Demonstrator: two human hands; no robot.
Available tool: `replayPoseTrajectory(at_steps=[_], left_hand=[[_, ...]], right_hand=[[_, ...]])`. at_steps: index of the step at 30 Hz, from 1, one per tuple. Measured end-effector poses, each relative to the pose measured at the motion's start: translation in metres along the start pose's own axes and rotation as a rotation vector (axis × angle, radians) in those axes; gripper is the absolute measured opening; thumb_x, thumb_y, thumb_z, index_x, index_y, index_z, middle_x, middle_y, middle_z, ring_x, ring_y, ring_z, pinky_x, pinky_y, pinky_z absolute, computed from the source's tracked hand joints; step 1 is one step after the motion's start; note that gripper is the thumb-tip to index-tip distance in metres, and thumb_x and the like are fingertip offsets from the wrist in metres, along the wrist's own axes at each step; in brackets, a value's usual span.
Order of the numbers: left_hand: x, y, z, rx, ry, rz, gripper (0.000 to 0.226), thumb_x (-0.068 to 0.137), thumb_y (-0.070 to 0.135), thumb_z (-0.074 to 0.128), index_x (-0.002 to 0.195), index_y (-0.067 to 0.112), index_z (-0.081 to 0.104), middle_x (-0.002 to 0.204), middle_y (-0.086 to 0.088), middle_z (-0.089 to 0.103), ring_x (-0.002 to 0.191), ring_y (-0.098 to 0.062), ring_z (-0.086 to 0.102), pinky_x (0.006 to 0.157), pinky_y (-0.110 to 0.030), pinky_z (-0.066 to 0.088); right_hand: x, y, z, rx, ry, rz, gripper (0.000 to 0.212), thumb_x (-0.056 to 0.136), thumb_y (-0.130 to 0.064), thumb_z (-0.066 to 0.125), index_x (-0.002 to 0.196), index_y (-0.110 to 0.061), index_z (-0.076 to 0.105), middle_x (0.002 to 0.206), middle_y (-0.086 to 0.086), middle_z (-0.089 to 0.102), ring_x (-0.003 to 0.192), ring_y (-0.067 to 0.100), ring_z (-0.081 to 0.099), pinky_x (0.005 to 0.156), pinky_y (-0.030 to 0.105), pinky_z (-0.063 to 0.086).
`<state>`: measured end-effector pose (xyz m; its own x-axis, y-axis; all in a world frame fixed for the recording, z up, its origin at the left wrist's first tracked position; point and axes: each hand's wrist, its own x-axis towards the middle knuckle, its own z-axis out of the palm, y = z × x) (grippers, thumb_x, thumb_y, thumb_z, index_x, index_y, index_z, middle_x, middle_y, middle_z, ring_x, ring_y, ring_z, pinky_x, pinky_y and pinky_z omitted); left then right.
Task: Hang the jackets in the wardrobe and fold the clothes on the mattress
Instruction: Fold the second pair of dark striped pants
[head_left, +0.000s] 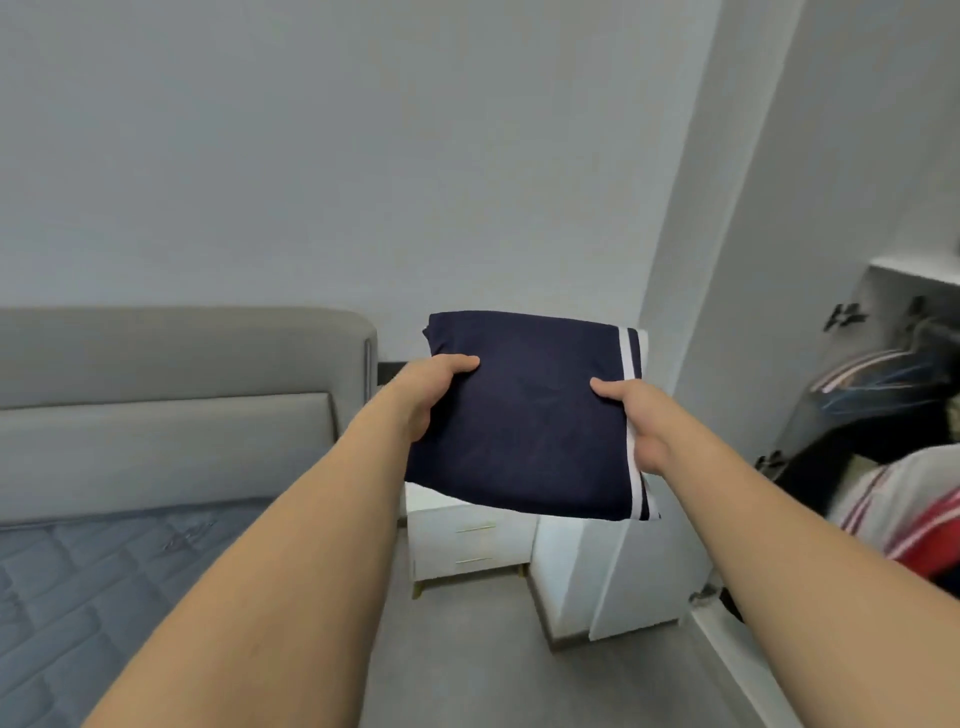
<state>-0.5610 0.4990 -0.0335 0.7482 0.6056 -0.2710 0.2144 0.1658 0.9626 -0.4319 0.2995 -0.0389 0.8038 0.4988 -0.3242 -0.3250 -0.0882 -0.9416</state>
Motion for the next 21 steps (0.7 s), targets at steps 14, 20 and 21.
replayPoseTrajectory(at_steps=[14,20,21], left_hand=[[0.007,0.124,0.284,0.09,-0.332,0.233,0.043,0.089,0.033,0.07,0.124,0.011,0.059,0.107,-0.002,0.069,0.092,-0.02,0.065,0.066,-0.032,0.047],[0.049,0.181,0.356,0.167,-0.457,0.354,0.04,0.086,0.036,0.073,0.117,0.014,0.061,0.106,-0.001,0.07,0.093,-0.02,0.066,0.069,-0.032,0.048],[0.056,0.192,0.368,0.162,-0.481,0.376,0.037,0.086,0.036,0.073,0.115,0.015,0.061,0.105,-0.001,0.07,0.092,-0.02,0.066,0.068,-0.032,0.048]], right_hand=[[-0.017,-0.124,-0.261,0.151,0.244,-0.268,0.027,0.092,-0.019,0.062,0.116,-0.008,0.066,0.102,0.013,0.075,0.096,0.033,0.071,0.09,0.049,0.054],[0.007,-0.157,-0.319,0.235,0.333,-0.388,0.03,0.091,-0.021,0.065,0.119,-0.01,0.065,0.106,0.012,0.074,0.097,0.033,0.071,0.093,0.051,0.052],[0.01,-0.165,-0.327,0.248,0.35,-0.415,0.029,0.091,-0.021,0.064,0.118,-0.01,0.066,0.105,0.012,0.074,0.096,0.033,0.072,0.092,0.05,0.053]])
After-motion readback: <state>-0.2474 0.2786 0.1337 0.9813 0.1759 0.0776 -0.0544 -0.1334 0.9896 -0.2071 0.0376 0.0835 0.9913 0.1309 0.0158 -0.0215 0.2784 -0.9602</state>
